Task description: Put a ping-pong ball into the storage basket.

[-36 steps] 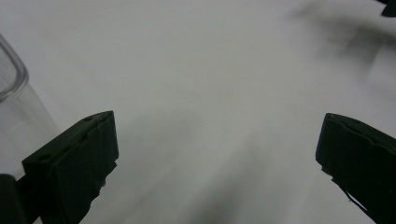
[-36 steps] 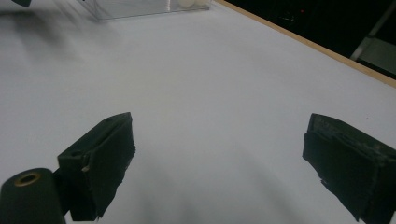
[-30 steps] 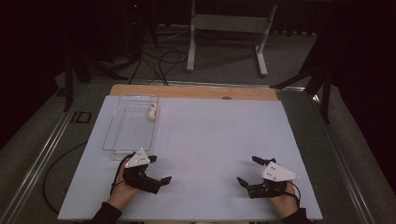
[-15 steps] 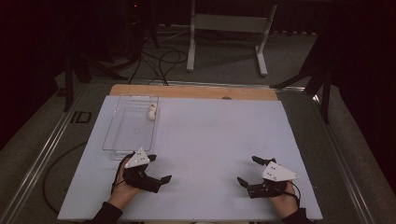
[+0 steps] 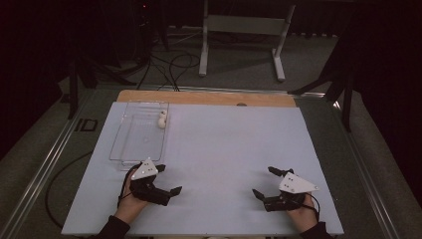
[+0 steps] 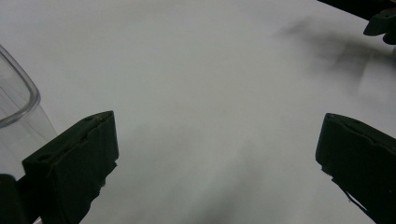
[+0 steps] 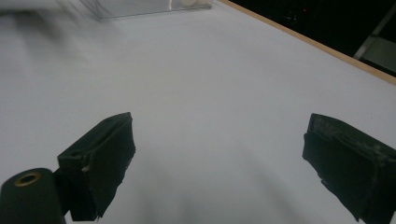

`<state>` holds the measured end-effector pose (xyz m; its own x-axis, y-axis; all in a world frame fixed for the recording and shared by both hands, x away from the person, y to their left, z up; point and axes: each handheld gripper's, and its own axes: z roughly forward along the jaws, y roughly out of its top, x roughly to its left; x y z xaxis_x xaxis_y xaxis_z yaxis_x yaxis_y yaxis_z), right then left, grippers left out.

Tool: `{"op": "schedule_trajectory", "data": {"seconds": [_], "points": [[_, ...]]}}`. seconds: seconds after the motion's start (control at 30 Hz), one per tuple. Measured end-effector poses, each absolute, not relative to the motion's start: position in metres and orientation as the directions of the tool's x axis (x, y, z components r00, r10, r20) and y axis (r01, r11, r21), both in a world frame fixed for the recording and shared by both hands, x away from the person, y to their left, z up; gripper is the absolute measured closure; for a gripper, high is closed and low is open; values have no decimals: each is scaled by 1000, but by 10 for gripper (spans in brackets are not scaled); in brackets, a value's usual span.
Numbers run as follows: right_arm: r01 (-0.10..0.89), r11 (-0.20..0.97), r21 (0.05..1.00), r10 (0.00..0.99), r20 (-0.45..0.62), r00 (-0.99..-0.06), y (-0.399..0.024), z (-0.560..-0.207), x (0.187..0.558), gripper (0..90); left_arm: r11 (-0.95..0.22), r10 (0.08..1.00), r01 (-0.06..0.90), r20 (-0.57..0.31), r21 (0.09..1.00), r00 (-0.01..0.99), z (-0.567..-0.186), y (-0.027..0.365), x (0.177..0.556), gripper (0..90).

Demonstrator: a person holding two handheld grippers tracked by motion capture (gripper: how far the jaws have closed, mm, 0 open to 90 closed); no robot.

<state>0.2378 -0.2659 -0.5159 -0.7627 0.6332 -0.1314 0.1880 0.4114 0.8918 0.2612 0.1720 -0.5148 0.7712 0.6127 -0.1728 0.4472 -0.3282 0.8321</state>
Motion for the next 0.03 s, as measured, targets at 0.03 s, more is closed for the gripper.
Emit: {"op": "schedule_trajectory", "data": {"seconds": [0.03], "points": [[188,411,892,633,-131,-763,-266,-516,238,90,-328,613,447,-173,832,771,-515,172,261,5]]}}
